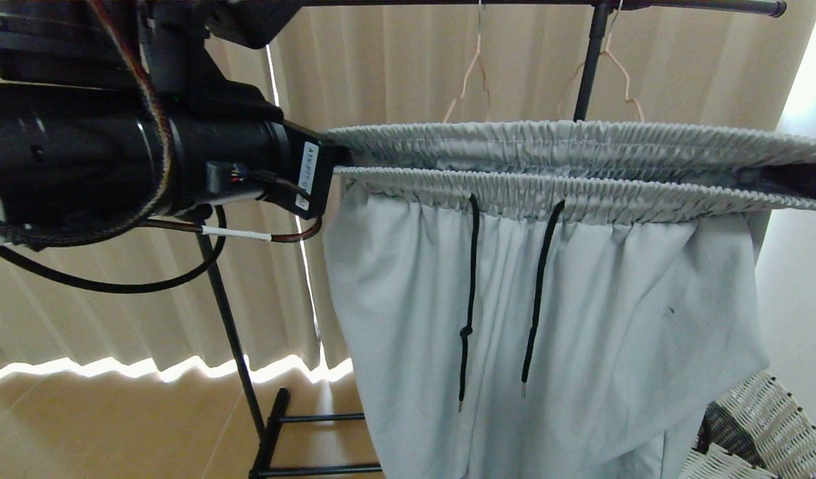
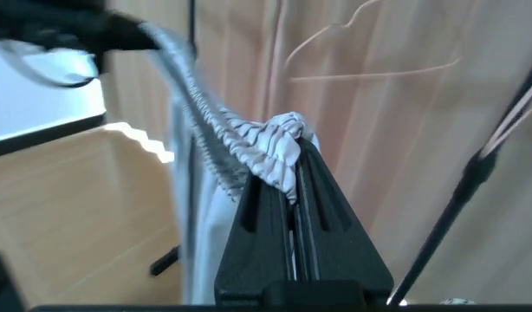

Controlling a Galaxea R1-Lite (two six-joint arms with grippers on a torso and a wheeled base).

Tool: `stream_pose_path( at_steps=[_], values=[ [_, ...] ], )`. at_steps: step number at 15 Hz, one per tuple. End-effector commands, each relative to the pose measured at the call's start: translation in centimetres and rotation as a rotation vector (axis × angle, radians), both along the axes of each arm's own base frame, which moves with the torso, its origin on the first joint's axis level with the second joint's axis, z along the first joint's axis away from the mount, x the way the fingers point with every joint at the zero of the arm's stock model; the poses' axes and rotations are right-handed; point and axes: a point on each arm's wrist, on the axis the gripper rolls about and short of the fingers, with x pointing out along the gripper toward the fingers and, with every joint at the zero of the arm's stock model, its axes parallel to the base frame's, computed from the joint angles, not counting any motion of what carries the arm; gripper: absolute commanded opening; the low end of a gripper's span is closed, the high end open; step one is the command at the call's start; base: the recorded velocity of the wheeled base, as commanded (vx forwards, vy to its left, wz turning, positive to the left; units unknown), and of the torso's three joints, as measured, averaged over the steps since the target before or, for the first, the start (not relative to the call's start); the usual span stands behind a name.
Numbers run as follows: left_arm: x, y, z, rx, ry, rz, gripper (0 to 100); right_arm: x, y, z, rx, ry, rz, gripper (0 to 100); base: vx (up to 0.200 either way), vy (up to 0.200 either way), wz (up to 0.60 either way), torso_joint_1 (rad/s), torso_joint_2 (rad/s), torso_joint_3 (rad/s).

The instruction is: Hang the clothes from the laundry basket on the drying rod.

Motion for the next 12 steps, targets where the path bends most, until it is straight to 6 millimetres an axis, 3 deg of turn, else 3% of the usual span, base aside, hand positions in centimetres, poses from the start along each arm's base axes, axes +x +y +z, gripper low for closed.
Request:
stream_pose_path(
  at_steps=[1,5,8,12],
  values=[
    [-3.0,2.5,1.7,-0.015,-0.016,-0.008,0,3.2,1.0,-0.4,-0.005,0.009,-0.052,0,0.000,0.000,0.00,0.000,0.00,0.000],
    [-6.1,4.6,1.6,0.010,0.032,-0.117,0,7.5,1.4,0.5,0.012,-0.021,-0.141,0,0.000,0.000,0.00,0.000,0.00,0.000],
    [-7.2,5.0,0.4,0.027,0.056,-0.146,0,8.2,1.7,0.0,0.004,-0.003,-0.143,0,0.000,0.000,0.00,0.000,0.00,0.000],
    [-7.1,4.9,0.4,0.022,0.049,-0.145,0,8.5,1.9,0.3,0.007,-0.008,-0.141,0,0.000,0.000,0.00,0.000,0.00,0.000]
  ],
)
